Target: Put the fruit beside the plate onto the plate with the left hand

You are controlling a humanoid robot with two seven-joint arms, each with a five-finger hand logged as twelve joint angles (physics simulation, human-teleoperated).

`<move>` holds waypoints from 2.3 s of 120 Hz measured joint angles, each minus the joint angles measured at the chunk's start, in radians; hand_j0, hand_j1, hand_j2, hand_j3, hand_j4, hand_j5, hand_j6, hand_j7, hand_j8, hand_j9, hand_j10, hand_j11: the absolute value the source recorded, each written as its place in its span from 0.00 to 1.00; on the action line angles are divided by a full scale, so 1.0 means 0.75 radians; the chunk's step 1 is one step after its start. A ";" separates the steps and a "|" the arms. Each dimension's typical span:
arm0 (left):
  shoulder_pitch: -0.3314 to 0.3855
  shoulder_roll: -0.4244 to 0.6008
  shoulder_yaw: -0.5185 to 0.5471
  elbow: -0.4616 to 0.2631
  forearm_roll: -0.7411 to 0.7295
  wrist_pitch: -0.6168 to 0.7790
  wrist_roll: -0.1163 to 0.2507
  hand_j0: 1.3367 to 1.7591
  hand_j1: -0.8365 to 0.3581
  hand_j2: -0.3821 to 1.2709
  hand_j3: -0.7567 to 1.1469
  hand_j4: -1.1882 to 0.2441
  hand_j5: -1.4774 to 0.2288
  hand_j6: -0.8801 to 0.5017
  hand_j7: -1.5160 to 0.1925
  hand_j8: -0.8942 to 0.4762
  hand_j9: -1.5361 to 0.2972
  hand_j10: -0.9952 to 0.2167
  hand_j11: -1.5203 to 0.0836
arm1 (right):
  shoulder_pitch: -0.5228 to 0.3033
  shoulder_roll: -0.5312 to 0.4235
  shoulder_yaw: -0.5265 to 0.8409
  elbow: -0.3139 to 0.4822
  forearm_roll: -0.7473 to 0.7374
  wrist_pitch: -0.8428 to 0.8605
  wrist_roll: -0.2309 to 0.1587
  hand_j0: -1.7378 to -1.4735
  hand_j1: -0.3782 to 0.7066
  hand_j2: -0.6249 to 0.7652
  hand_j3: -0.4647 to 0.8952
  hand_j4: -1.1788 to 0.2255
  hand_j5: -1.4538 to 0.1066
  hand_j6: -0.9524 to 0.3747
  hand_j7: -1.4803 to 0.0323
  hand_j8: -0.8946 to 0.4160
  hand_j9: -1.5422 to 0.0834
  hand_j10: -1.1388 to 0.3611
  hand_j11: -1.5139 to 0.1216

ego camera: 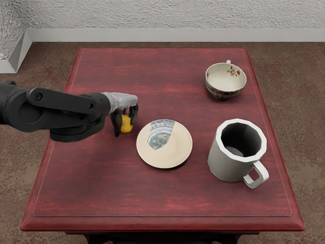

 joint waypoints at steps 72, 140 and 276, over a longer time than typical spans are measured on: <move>-0.173 -0.037 -0.078 -0.061 -0.189 -0.147 0.001 0.75 0.34 0.83 0.40 0.24 0.17 0.29 0.21 0.27 0.20 0.11 0.22 | 0.000 0.000 0.000 0.000 0.000 0.000 0.000 0.30 0.05 0.45 0.34 0.82 0.91 0.70 0.96 0.66 0.93 0.74 0.91; -0.156 -0.120 -0.144 -0.042 -0.242 -0.136 0.003 0.75 0.52 0.50 0.40 0.49 0.47 0.38 0.50 0.39 0.48 0.41 0.54 | 0.001 0.000 0.000 -0.001 0.000 0.000 0.000 0.30 0.05 0.45 0.34 0.82 0.91 0.70 0.96 0.66 0.93 0.74 0.91; 0.257 0.768 -0.727 0.013 -0.843 -1.069 0.001 0.76 0.99 0.23 0.40 0.83 0.86 0.63 0.89 0.65 0.84 0.82 0.95 | 0.000 0.000 0.000 0.000 0.000 0.000 0.000 0.30 0.05 0.45 0.34 0.82 0.91 0.70 0.96 0.66 0.93 0.74 0.91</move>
